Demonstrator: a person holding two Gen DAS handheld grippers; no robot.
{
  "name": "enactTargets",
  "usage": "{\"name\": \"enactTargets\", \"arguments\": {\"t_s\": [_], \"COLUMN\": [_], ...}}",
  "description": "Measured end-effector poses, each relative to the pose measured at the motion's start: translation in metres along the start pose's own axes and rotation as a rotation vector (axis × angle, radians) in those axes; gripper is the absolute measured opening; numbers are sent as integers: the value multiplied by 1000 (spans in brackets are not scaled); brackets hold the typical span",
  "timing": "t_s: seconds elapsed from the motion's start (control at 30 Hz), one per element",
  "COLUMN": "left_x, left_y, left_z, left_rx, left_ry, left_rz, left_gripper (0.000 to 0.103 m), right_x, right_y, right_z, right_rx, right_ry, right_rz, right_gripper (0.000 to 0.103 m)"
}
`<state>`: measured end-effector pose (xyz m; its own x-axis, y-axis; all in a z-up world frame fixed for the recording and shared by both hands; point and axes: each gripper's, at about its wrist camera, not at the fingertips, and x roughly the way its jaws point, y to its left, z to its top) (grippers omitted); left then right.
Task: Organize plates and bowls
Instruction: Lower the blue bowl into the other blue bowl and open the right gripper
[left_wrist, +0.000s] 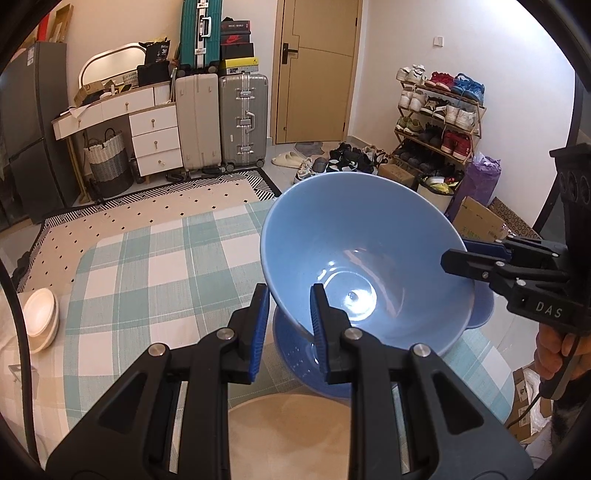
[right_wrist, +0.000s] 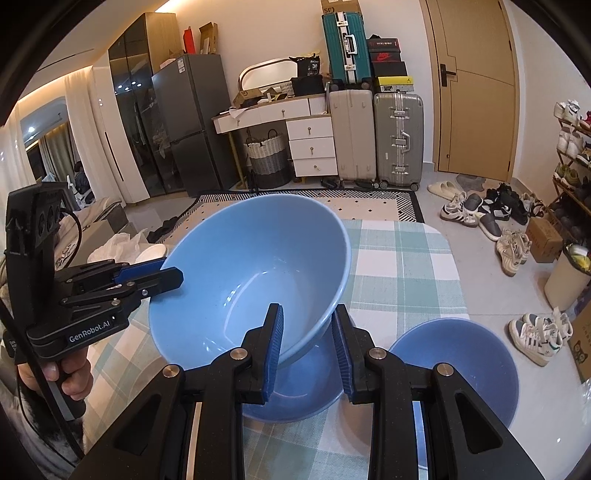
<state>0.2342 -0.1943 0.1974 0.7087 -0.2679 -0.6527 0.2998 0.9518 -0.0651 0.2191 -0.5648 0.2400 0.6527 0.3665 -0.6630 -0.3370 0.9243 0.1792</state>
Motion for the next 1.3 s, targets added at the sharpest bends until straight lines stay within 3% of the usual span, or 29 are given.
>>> {"name": "enactTargets", "arguments": {"t_s": [0.63, 1.3], "left_x": [78, 141], "left_y": [21, 22], "left_z": [-46, -61], "left_rx": [-10, 29], "left_ry": [89, 135], "left_rz": [1, 36], "left_gripper": [20, 20], "right_x": [47, 76], "right_y": [-16, -29], "right_z": [-36, -54], "right_rx": [35, 53], "right_ry": [87, 134], "right_rz": [12, 4], "right_gripper": [28, 28]}}
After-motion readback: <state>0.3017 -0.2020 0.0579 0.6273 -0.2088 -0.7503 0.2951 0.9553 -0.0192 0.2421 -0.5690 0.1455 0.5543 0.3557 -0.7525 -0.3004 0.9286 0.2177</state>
